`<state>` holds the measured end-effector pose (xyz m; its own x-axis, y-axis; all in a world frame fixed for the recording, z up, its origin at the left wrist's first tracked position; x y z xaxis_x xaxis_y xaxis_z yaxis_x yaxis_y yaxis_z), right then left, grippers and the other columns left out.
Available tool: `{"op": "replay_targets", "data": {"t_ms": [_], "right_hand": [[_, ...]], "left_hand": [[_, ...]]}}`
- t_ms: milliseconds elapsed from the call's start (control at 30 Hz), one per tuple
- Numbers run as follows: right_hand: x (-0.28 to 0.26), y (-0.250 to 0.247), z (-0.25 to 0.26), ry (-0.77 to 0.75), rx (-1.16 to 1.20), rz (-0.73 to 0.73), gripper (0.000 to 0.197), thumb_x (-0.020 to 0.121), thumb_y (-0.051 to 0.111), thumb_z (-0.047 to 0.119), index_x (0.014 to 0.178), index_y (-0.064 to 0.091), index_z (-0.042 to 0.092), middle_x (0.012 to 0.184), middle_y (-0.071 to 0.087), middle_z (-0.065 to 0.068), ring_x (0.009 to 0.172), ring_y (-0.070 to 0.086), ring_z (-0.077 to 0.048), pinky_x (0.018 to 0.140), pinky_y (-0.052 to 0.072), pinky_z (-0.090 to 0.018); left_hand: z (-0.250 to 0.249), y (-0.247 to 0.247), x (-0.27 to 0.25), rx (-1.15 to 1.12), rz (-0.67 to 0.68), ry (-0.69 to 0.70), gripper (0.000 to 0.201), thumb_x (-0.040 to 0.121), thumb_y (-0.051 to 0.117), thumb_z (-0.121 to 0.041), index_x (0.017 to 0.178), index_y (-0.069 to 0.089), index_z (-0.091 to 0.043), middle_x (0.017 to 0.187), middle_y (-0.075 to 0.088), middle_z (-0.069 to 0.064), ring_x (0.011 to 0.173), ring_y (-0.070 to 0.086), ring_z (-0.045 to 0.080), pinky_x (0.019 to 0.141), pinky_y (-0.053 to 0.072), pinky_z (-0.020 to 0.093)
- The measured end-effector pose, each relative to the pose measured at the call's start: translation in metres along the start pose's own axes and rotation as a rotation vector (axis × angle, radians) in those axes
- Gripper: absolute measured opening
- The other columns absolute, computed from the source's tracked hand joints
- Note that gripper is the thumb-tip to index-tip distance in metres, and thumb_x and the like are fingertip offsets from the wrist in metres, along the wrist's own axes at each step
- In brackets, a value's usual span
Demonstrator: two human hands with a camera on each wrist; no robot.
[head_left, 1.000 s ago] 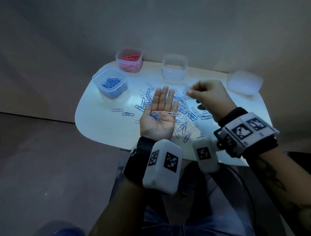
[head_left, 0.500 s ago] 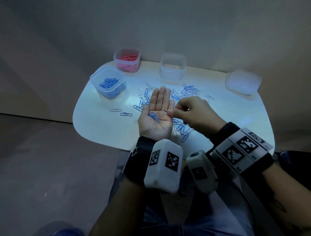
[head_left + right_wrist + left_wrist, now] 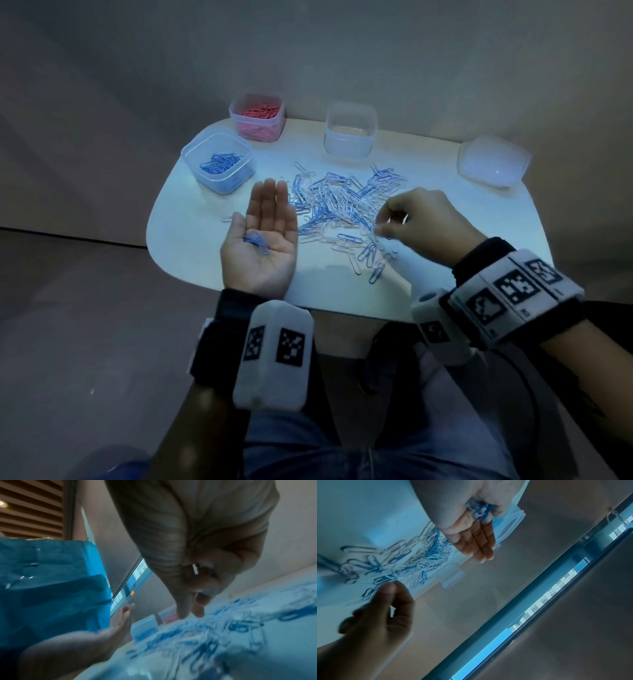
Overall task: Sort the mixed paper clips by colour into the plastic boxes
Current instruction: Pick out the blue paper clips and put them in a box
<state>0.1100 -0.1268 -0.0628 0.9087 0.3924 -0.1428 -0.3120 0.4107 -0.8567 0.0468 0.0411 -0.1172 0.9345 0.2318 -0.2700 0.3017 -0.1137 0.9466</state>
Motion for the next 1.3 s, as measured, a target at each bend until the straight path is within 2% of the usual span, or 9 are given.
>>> {"op": "replay_targets", "data": {"t_ms": [200, 333, 433, 500, 633, 833, 1000, 1167, 1300], "right_hand": [[0.000, 0.029, 0.025, -0.127, -0.167, 0.090, 0.030, 0.083, 0.067, 0.022, 0.112, 0.064, 0.019, 0.096, 0.051, 0.001, 0.094, 0.052, -0.021, 0.082, 0.041, -0.030], [0.020, 0.035, 0.028, -0.091, -0.192, 0.128, 0.007, 0.082, 0.065, 0.014, 0.089, 0.065, 0.017, 0.091, 0.057, -0.001, 0.099, 0.056, -0.023, 0.079, 0.044, -0.031], [0.025, 0.043, 0.029, -0.053, -0.186, 0.204, 0.005, 0.082, 0.064, 0.008, 0.083, 0.065, 0.013, 0.093, 0.067, -0.007, 0.089, 0.060, -0.020, 0.072, 0.046, -0.026], [0.025, 0.040, 0.032, -0.063, -0.161, 0.221, 0.006, 0.084, 0.062, 0.007, 0.087, 0.067, 0.008, 0.092, 0.067, -0.009, 0.083, 0.056, -0.016, 0.063, 0.042, -0.022], [0.021, 0.001, 0.021, -0.078, -0.079, 0.117, 0.010, 0.085, 0.060, 0.006, 0.078, 0.060, 0.014, 0.085, 0.057, -0.002, 0.074, 0.050, -0.014, 0.065, 0.037, -0.022], [-0.027, -0.039, -0.046, 0.101, 0.320, -0.153, 0.025, 0.081, 0.063, 0.003, 0.064, 0.052, 0.018, 0.063, 0.057, 0.000, 0.049, 0.050, -0.005, 0.037, 0.033, -0.007], [-0.068, -0.045, -0.085, 0.180, 0.648, -0.310, 0.024, 0.084, 0.063, 0.007, 0.067, 0.054, 0.021, 0.069, 0.063, -0.002, 0.046, 0.050, 0.001, 0.046, 0.035, -0.020], [-0.083, -0.024, -0.078, 0.185, 0.793, -0.313, 0.020, 0.083, 0.062, 0.004, 0.070, 0.055, 0.017, 0.067, 0.062, -0.004, 0.049, 0.050, -0.002, 0.045, 0.037, -0.019], [-0.084, 0.001, -0.064, 0.173, 0.852, -0.306, 0.019, 0.083, 0.063, 0.004, 0.072, 0.054, 0.017, 0.068, 0.059, -0.008, 0.051, 0.053, -0.004, 0.043, 0.041, -0.015]], "left_hand": [[0.007, -0.005, -0.001, 0.017, -0.050, -0.034, 0.044, 0.092, 0.038, -0.016, 0.067, 0.071, 0.000, 0.073, 0.072, 0.006, 0.072, 0.072, 0.022, 0.061, 0.056, 0.026], [0.021, -0.001, -0.003, 0.072, 0.004, -0.090, 0.018, 0.069, 0.057, -0.011, 0.070, 0.074, -0.005, 0.078, 0.073, 0.005, 0.076, 0.073, 0.020, 0.064, 0.058, 0.028], [0.034, -0.005, -0.004, 0.102, -0.021, -0.152, 0.036, 0.086, 0.048, -0.024, 0.067, 0.073, -0.007, 0.076, 0.072, 0.003, 0.074, 0.072, 0.017, 0.061, 0.057, 0.024], [0.044, -0.005, -0.006, 0.125, -0.057, -0.226, 0.055, 0.095, 0.038, -0.036, 0.056, 0.066, -0.011, 0.058, 0.063, -0.003, 0.053, 0.065, 0.010, 0.043, 0.049, 0.013], [0.050, 0.005, -0.009, 0.804, -0.043, -0.288, 0.051, 0.096, 0.040, -0.042, 0.051, 0.043, -0.017, 0.037, 0.025, -0.009, 0.028, 0.022, 0.001, 0.025, 0.012, 0.011], [0.068, 0.051, -0.008, 2.359, 0.327, 0.012, 0.023, 0.075, 0.074, -0.036, 0.073, 0.063, -0.016, 0.063, 0.051, -0.005, 0.068, 0.051, 0.015, 0.063, 0.035, 0.025], [0.088, 0.052, -0.003, 2.611, 0.317, 0.008, 0.023, 0.073, 0.076, -0.028, 0.083, 0.068, -0.009, 0.083, 0.061, 0.006, 0.090, 0.061, 0.026, 0.068, 0.042, 0.027], [0.091, 0.053, 0.003, 2.625, 0.343, -0.041, 0.011, 0.077, 0.073, -0.017, 0.082, 0.072, -0.007, 0.071, 0.057, 0.002, 0.076, 0.056, 0.017, 0.064, 0.038, 0.024], [0.094, 0.053, 0.004, 2.609, 0.377, -0.103, 0.004, 0.078, 0.071, -0.013, 0.080, 0.071, -0.008, 0.056, 0.049, -0.005, 0.054, 0.043, 0.005, 0.042, 0.033, 0.012]]}}
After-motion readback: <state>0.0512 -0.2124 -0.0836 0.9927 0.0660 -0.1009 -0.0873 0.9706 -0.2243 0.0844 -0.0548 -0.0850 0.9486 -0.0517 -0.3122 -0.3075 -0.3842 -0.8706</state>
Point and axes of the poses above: each hand's wrist, its own x-axis towards the middle knuckle, its own y-axis out of the palm, z = x × y, the point moved 9 cm from there along x, towards the middle knuckle
